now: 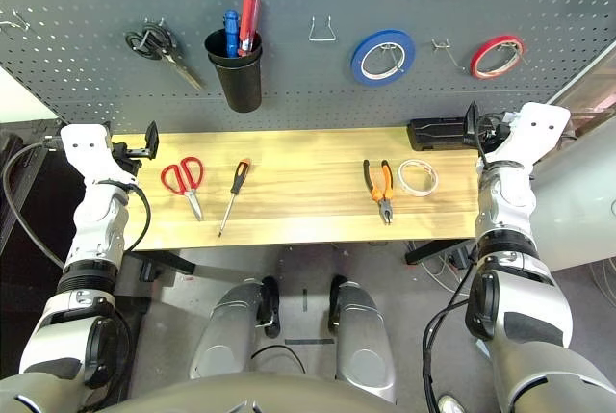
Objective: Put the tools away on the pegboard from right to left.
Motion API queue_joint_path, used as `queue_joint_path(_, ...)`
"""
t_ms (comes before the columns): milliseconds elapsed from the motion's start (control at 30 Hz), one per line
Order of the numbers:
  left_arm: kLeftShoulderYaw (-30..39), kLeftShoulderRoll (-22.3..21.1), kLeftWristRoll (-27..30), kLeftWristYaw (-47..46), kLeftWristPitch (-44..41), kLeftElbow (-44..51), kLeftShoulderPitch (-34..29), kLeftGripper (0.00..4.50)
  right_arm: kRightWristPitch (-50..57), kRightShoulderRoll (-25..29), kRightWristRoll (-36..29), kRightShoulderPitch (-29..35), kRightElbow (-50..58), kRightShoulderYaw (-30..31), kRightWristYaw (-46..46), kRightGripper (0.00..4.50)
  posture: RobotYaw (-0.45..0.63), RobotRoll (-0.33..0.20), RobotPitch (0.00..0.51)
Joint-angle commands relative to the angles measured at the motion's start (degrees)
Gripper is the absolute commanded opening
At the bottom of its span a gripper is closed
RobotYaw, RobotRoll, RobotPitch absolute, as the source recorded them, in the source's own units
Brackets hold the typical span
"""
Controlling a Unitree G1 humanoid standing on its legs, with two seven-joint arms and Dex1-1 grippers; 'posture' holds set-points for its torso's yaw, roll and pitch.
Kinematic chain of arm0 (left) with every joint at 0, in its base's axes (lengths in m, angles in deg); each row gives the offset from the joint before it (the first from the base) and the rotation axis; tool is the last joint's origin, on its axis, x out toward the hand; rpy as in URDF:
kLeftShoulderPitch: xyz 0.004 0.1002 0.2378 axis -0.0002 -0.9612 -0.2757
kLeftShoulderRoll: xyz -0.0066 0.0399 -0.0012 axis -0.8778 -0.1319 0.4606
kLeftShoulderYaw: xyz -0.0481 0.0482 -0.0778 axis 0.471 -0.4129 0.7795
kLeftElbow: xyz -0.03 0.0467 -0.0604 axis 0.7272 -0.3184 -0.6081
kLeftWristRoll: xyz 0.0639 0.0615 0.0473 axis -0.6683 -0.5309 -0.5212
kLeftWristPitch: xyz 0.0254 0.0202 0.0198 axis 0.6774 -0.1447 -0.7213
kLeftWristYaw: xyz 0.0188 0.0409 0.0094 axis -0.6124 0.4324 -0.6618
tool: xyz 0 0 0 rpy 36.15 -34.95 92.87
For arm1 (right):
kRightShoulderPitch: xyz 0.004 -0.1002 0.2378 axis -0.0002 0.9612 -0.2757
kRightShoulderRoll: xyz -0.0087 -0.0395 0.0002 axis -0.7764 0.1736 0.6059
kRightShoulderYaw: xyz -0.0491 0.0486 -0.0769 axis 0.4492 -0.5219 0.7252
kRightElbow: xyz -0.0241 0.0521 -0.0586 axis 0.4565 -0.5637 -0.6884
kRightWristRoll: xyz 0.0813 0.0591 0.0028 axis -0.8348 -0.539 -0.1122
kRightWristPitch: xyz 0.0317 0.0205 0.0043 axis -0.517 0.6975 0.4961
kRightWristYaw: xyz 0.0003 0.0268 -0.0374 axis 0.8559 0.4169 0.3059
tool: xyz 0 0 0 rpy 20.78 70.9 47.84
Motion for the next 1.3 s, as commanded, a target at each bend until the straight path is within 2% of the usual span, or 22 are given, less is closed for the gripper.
queue_joint_path(33,-0.29,0.85,0.04,-0.04,-0.38,-0.48,-0.54,4.47,0.36,0.06,0.01,0.74,0.33,0.08,-0.17,4.50,0.12,0.000,0.181)
queue_joint_path(133,-0.91,1.77,0.06,0.45,-0.72,-0.61,-0.27,4.47,2.24,0.44,0.09,0.36,1.32,0.25,-0.69,4.50,0.11,0.000,0.179)
queue_joint_path(367,-2.06,2.52,0.31,2.38,-1.66,0.60,-0.14,4.47,17.69,1.51,-2.05,0.39,4.57,-1.25,-2.86,4.50,0.10,0.000,0.173)
queue_joint_path(467,-4.15,3.27,0.75,5.58,-3.97,4.50,-1.63,4.47,22.42,2.97,-4.30,0.85,5.13,-2.37,0.34,4.50,0.09,0.000,0.173)
queue_joint_path(600,-6.72,3.98,1.52,9.56,-9.30,10.09,-3.46,4.47,29.86,6.26,-1.23,1.00,4.62,1.50,3.86,4.50,0.09,0.000,0.176)
queue_joint_path(967,-17.86,0.40,1.86,25.10,-23.59,28.82,-9.58,4.47,29.13,12.79,5.23,0.79,1.71,10.39,22.08,4.50,0.10,0.000,0.198)
queue_joint_path(1300,-25.56,-4.69,-0.47,34.64,-25.69,36.70,-12.42,4.47,23.31,15.99,15.44,-2.88,-4.30,22.92,40.88,4.50,0.11,0.000,0.227)
